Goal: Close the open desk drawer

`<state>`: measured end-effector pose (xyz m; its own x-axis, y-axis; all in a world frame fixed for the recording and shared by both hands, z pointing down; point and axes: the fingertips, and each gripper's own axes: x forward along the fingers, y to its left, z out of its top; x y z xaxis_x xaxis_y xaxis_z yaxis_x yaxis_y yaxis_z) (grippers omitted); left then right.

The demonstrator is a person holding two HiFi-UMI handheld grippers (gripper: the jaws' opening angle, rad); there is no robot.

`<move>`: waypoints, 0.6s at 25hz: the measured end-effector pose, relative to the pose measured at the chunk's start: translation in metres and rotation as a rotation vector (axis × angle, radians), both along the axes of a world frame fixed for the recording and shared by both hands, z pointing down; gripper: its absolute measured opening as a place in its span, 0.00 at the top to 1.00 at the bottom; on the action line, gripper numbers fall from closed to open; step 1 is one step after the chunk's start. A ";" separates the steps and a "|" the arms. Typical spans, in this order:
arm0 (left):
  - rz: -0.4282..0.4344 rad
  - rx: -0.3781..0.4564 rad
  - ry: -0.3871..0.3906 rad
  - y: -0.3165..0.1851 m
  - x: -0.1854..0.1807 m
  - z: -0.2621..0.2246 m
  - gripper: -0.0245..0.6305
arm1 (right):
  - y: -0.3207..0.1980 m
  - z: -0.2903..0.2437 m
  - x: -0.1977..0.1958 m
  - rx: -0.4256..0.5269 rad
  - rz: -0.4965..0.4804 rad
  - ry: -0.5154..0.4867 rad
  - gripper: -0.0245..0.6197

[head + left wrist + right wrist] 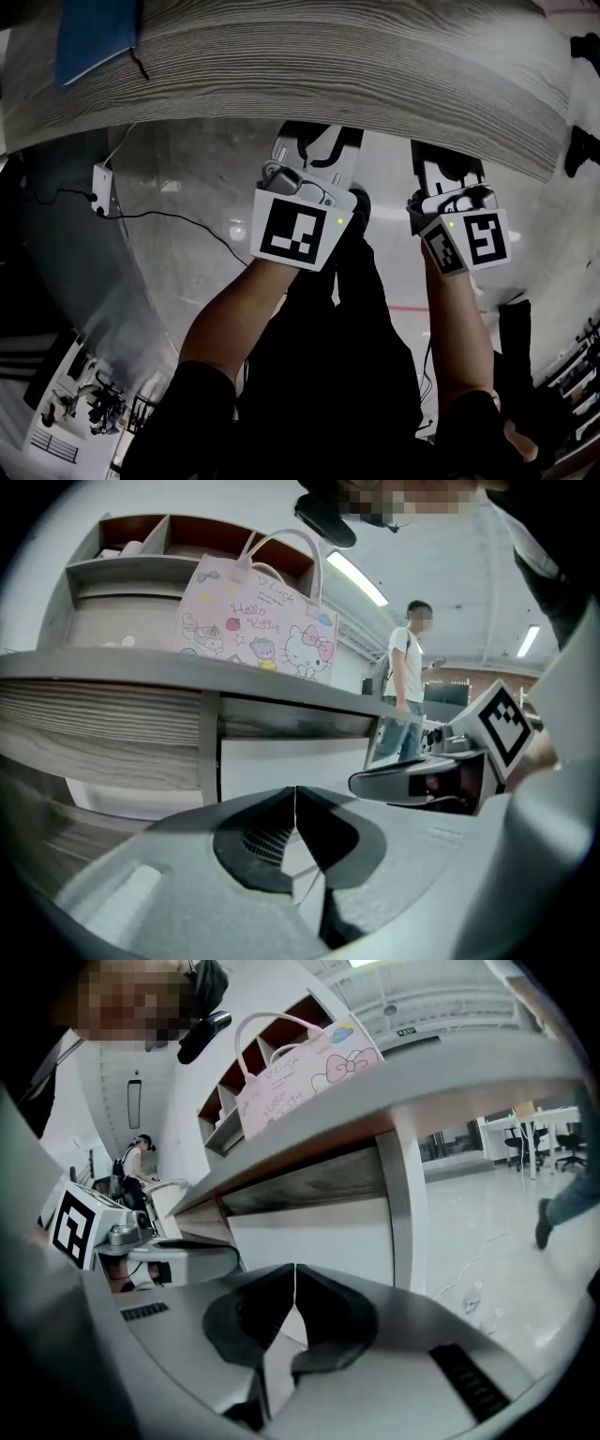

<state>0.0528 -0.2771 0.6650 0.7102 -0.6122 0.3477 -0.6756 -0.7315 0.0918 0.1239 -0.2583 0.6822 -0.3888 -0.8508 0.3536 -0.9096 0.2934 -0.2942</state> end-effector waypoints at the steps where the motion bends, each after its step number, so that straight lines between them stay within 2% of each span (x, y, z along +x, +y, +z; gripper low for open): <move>1: 0.001 -0.020 -0.003 0.008 -0.004 -0.004 0.95 | 0.008 -0.004 -0.002 -0.013 -0.002 -0.008 0.94; 4: 0.001 -0.097 -0.015 0.036 -0.015 -0.030 0.95 | 0.040 -0.030 -0.012 -0.067 -0.012 -0.057 0.94; 6: 0.011 -0.114 -0.028 0.052 -0.019 -0.060 0.95 | 0.060 -0.057 -0.022 -0.081 -0.055 -0.067 0.94; 9: 0.028 -0.120 -0.010 0.081 -0.021 -0.117 0.95 | 0.087 -0.119 -0.043 -0.060 -0.110 -0.123 0.94; 12: 0.023 -0.162 0.029 0.114 -0.028 -0.173 0.95 | 0.109 -0.185 -0.056 -0.019 -0.129 -0.163 0.94; 15: 0.013 -0.128 0.043 0.130 -0.034 -0.240 0.95 | 0.117 -0.258 -0.058 0.047 -0.117 -0.215 0.94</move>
<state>0.0188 -0.1472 0.4253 0.7340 -0.5550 0.3915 -0.6592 -0.7209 0.2140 0.0663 -0.1416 0.4240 -0.5481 -0.8089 0.2130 -0.7863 0.4113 -0.4611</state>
